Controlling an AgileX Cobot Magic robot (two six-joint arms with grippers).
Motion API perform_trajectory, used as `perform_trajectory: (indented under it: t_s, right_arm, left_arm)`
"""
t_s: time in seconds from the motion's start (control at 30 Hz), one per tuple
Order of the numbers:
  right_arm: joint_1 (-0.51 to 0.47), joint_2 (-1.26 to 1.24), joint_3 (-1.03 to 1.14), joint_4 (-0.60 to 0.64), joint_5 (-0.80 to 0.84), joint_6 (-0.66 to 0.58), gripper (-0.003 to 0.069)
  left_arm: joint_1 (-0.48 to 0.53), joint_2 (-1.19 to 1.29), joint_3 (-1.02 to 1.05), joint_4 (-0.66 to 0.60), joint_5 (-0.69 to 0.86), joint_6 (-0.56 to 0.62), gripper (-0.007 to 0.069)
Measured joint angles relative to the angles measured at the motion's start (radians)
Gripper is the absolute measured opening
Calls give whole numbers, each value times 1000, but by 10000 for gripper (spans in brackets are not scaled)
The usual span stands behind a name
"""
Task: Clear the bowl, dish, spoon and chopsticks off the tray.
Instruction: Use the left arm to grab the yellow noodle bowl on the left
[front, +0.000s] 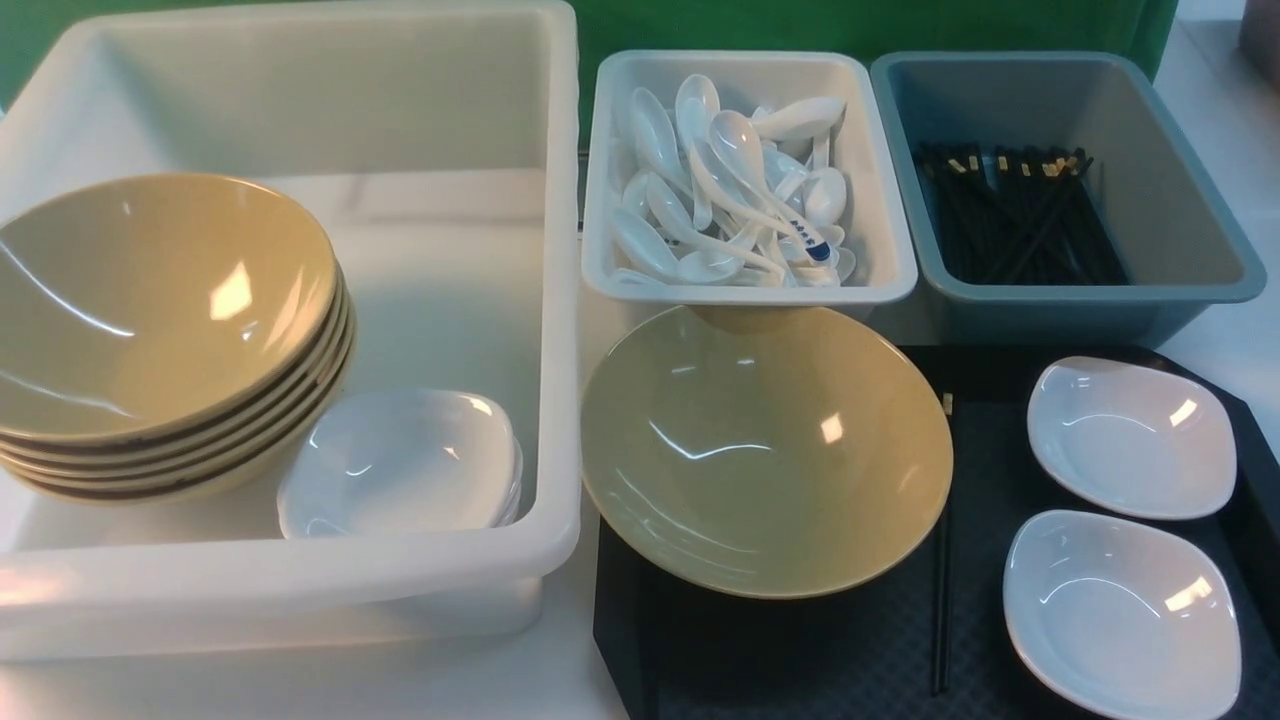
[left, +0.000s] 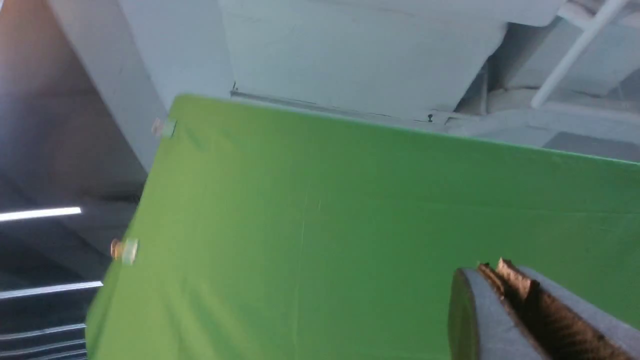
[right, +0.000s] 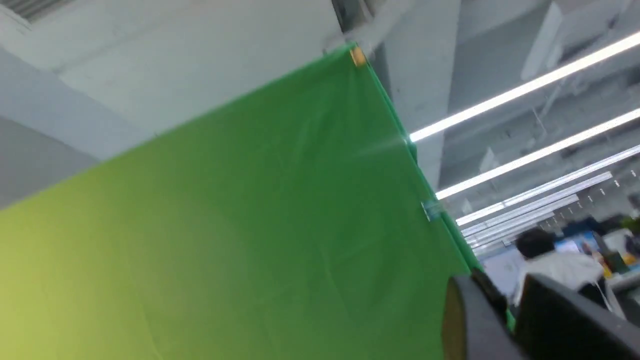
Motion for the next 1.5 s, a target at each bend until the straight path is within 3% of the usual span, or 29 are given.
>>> perform_trajectory:
  t_s: [0.2,0.37,0.5,0.53,0.63,0.73,0.87,1.07,1.2,1.37,1.5]
  right_arm:
    - [0,52,-220,-4,260,-238,168]
    - [0,160,-320,-6,504,-324,168]
    - [9,236,-352,-7,763,-343,159]
    - [13,242,-353,-7,789,-347,155]
    - [48,289,-361,2,989,-456,72]
    - [77,309,-361,30,1110,-597,34]
    - [111,316,-361,55,1141,-715,33]
    - [141,316,-320,58,1036,-740,33]
    - [147,316,-221,58,943,-706,33]
    - [155,317,-194,58,891,-705,33]
    - [172,317,-190,58,877,-703,34]
  left_arm:
    - [0,232,-228,34,157,68,-8]
    - [-73,466,-356,37,391,-105,-8]
    - [-233,614,-479,87,620,-154,-8]
    - [-233,622,-485,87,632,-152,-8]
    - [-419,765,-594,77,841,-70,-8]
    - [-576,924,-712,22,1002,46,-8]
    - [-723,1182,-906,-123,1147,231,-8]
    - [-776,1479,-1123,-330,1233,380,-8]
    - [-816,1742,-1344,-473,1430,496,-8]
    - [-872,1943,-1503,-458,1573,529,-8]
    - [-928,2085,-1633,-344,1619,509,-8]
